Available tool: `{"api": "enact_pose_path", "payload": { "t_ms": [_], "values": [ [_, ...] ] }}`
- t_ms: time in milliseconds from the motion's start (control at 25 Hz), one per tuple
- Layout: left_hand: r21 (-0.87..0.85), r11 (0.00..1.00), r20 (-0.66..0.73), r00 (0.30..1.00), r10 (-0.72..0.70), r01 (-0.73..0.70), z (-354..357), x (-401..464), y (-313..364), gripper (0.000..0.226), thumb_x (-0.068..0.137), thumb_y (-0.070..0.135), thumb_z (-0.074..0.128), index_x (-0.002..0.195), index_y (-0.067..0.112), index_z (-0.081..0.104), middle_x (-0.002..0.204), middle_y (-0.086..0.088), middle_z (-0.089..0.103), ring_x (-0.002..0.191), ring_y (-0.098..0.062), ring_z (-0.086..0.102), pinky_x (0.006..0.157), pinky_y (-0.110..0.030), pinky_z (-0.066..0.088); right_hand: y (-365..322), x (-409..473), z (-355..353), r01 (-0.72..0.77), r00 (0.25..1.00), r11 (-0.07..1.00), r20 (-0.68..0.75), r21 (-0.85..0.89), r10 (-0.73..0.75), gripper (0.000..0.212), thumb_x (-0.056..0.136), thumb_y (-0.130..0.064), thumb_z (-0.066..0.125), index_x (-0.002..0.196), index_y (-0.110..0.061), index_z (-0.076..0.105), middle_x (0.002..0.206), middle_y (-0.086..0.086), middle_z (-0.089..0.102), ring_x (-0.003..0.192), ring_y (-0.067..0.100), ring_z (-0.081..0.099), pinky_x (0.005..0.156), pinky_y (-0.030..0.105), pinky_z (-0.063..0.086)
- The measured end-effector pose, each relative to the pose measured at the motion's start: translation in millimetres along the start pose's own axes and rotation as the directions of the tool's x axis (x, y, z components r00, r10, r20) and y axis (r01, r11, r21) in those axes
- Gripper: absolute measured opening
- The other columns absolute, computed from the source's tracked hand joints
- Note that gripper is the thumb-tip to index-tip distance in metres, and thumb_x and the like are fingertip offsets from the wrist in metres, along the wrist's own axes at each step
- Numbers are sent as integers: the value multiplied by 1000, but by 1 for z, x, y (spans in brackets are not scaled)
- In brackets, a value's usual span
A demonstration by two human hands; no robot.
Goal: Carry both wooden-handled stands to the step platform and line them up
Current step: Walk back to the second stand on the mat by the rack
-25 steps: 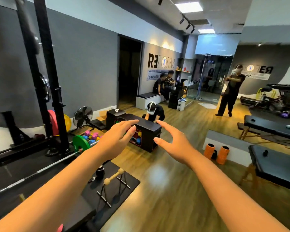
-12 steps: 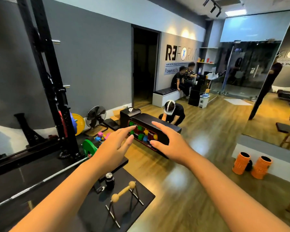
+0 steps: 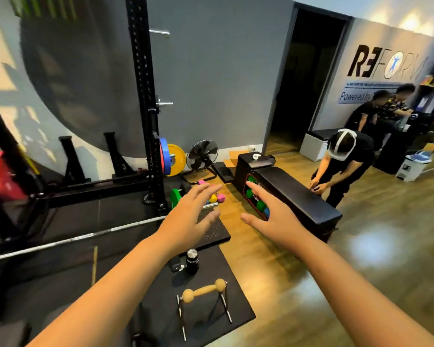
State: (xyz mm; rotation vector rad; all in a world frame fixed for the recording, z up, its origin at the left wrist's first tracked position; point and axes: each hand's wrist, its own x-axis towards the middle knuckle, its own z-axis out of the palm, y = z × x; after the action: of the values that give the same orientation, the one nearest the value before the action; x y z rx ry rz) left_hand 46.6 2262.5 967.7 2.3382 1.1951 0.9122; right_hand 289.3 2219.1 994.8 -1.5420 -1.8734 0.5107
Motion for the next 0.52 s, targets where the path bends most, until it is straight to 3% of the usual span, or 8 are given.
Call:
{"api": "enact_pose_path", "payload": {
  "t_ms": [80, 240, 440, 520],
  "values": [
    [-2, 998, 5, 998, -55, 55, 19, 14, -26, 64, 102, 46, 55, 158, 48, 25, 165, 15, 26, 150, -9, 30, 116, -33, 33, 26, 30, 13, 17, 999, 999, 47, 31, -19, 80, 93, -35, 76, 156, -47, 29, 140, -33, 33, 129, -16, 31, 103, 10, 28],
    [-36, 991, 65, 990, -128, 131, 49, 52, -87, 69, 101, 48, 56, 158, 51, 19, 165, 16, 30, 151, -7, 30, 119, -40, 34, 68, 96, 49, -10, 994, 998, 111, 66, 2, 85, 90, -35, 78, 159, -44, 28, 147, -27, 33, 138, -7, 26, 111, 21, 25],
    [-55, 975, 70, 975, -213, 217, 68, 113, -162, 68, 100, 51, 55, 159, 49, 21, 163, 16, 36, 149, -8, 33, 119, -41, 34, 115, 175, 84, -50, 986, 995, 164, 92, 34, 85, 91, -36, 78, 160, -43, 29, 151, -28, 35, 140, -11, 30, 112, 18, 27],
    [-40, 970, 58, 969, -238, 241, 77, 125, -190, 67, 100, 53, 52, 158, 51, 19, 161, 18, 37, 149, -8, 32, 119, -41, 34, 131, 199, 97, -40, 987, 994, 157, 105, 23, 82, 91, -36, 77, 157, -48, 29, 153, -29, 37, 142, -12, 32, 112, 11, 27]
  ]
}}
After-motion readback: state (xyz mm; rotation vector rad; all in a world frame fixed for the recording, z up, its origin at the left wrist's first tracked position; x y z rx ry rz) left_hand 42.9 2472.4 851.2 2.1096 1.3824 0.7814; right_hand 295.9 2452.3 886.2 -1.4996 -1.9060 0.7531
